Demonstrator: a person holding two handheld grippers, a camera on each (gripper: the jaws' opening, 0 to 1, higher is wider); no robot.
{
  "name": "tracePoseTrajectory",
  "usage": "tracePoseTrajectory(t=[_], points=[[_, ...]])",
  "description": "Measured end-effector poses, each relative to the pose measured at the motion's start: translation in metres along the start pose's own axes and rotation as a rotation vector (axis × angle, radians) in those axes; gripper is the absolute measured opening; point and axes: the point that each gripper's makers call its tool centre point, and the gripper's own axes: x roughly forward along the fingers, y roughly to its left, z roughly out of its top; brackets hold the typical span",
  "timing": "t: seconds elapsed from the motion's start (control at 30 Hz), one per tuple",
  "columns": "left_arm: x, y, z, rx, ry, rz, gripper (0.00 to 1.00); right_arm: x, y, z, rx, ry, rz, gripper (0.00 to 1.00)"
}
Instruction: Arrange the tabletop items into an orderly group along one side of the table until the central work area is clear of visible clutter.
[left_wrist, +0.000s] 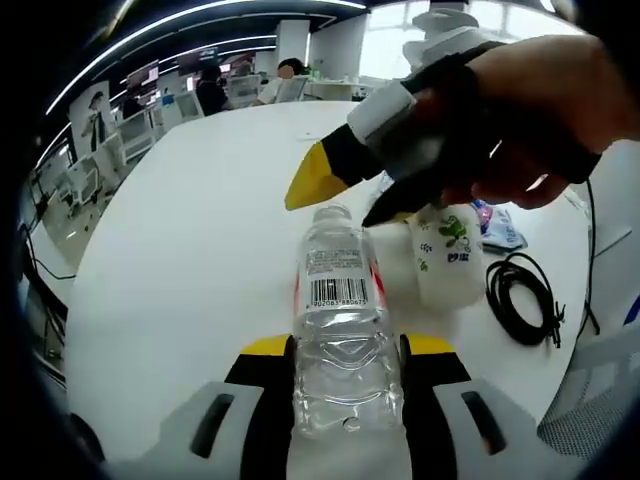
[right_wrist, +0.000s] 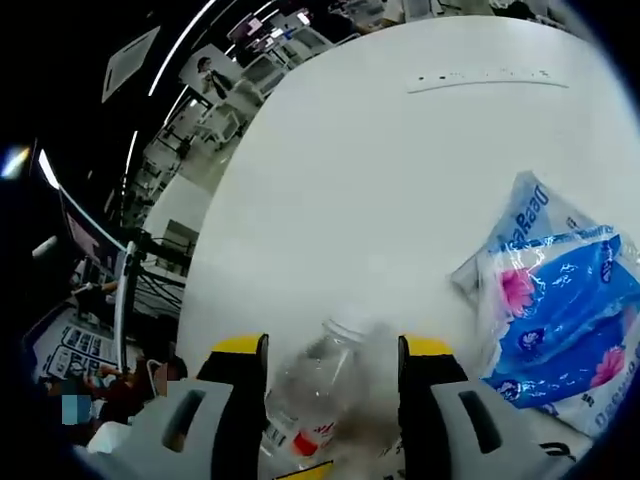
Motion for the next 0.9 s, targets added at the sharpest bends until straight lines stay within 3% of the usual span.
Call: tracePoseTrajectory(t=[0.17, 0.2, 0.23, 0.43, 0.53, 0.67, 0.7, 0.73, 0.77, 0.8, 0.83, 0.9], points=[[0.0, -0.002, -0.001, 0.024, 0.007, -0.018, 0.37, 0.011, -0.004, -0.013, -0.052, 0.032, -0.046, 0.45], [0.0, -0.003, -0.001, 0.03, 0.007, -0.022, 0.37, 0.014, 0.0, -0.008, -0.115, 0.008, -0.019, 0.42], [0.0, -0.002, -0.001, 0.011, 0.003, -0.023, 0.37, 0.014, 0.003, -0.009, -0.053, 0.02, -0.026, 0.41], [0.0, -0.002, 0.0, 0.005, -0.017, -0.016, 0.37, 0.021, -0.004, -0.003, -0.039, 0.014, -0.031, 0.39], [0.0, -0.002, 0.001, 0.011, -0.014, -0.021, 0.37, 0.015, -0.002, -0.005, -0.034, -0.002, -0.022, 0.38], [0.0, -0.002, 0.0, 0.012, -0.015, -0.022, 0.37, 0.009, 0.002, -0.001, -0.02, -0.056, -0.003, 0.36], [-0.001, -0.002, -0.001, -0.025, -0.014, -0.019, 0.37, 0.007, 0.005, 0.008, 0.009, -0.099, 0.018, 0.29], [-0.001, -0.001, 0.005, -0.087, -0.059, -0.032, 0.37, -0.001, 0.009, 0.019, 0.144, -0.144, 0.063, 0.23], [-0.001, 0.003, 0.008, -0.113, -0.086, -0.033, 0.37, -0.003, 0.019, 0.02, 0.19, -0.129, 0.121, 0.21], [-0.002, 0.006, 0.002, -0.05, -0.05, -0.003, 0.37, -0.004, 0.016, 0.014, 0.005, -0.097, 0.101, 0.21], [-0.001, 0.006, 0.002, -0.008, -0.042, 0.003, 0.37, -0.006, 0.016, 0.012, -0.02, -0.092, 0.102, 0.22], [-0.001, 0.005, 0.002, -0.039, -0.044, -0.013, 0.37, -0.004, 0.014, 0.011, 0.045, -0.091, 0.102, 0.22]])
